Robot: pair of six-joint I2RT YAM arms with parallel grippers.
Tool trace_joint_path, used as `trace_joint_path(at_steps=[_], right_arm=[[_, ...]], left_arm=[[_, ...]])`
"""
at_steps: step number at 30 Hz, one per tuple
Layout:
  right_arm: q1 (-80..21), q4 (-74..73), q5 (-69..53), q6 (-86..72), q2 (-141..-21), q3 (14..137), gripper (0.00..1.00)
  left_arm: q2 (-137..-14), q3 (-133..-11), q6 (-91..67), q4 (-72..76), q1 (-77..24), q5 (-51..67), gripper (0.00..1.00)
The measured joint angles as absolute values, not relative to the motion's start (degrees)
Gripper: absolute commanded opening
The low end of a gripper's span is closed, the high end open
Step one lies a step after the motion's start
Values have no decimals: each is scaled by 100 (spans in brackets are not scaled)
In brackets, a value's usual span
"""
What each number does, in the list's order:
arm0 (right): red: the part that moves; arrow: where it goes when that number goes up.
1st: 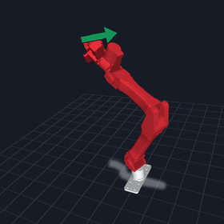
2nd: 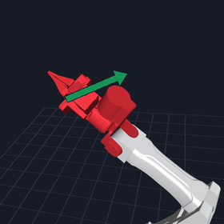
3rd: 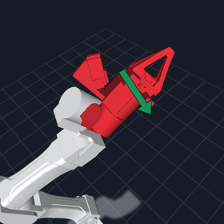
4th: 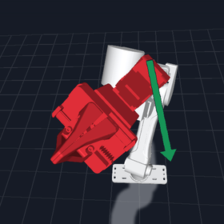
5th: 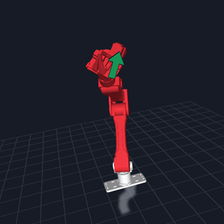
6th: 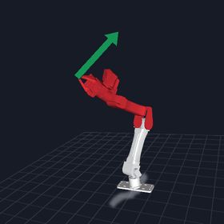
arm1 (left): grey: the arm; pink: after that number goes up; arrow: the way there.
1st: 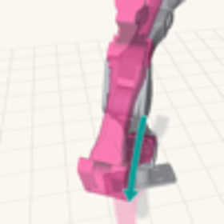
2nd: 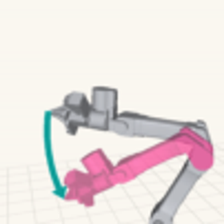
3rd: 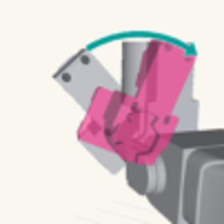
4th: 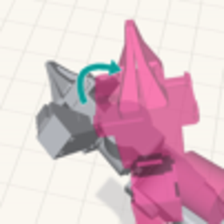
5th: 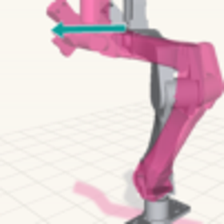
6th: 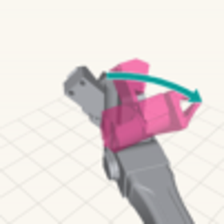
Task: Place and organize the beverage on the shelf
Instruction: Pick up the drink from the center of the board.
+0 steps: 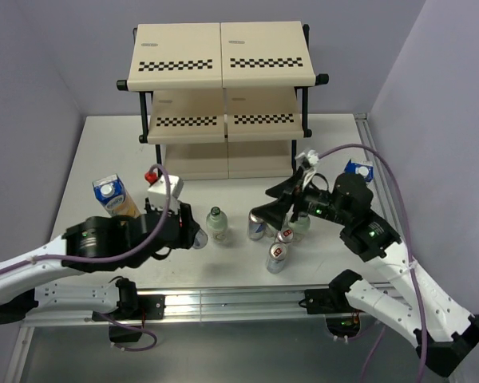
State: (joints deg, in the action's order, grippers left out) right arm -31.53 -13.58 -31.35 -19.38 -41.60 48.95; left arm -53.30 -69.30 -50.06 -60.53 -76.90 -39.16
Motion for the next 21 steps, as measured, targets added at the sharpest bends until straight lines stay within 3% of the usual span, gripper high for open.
trace_joint_path(at_steps=[9,21], right_arm=[[-5360,-381,-2486,-998,-5096,4862,91],[-6034,436,-2491,-366,-5524,4901,89]], left_arm=[[-5312,-8145,-3124,-6003,-7695,-3312,0],[-5795,-8982,-1372,-5439,-7697,-1313,0]])
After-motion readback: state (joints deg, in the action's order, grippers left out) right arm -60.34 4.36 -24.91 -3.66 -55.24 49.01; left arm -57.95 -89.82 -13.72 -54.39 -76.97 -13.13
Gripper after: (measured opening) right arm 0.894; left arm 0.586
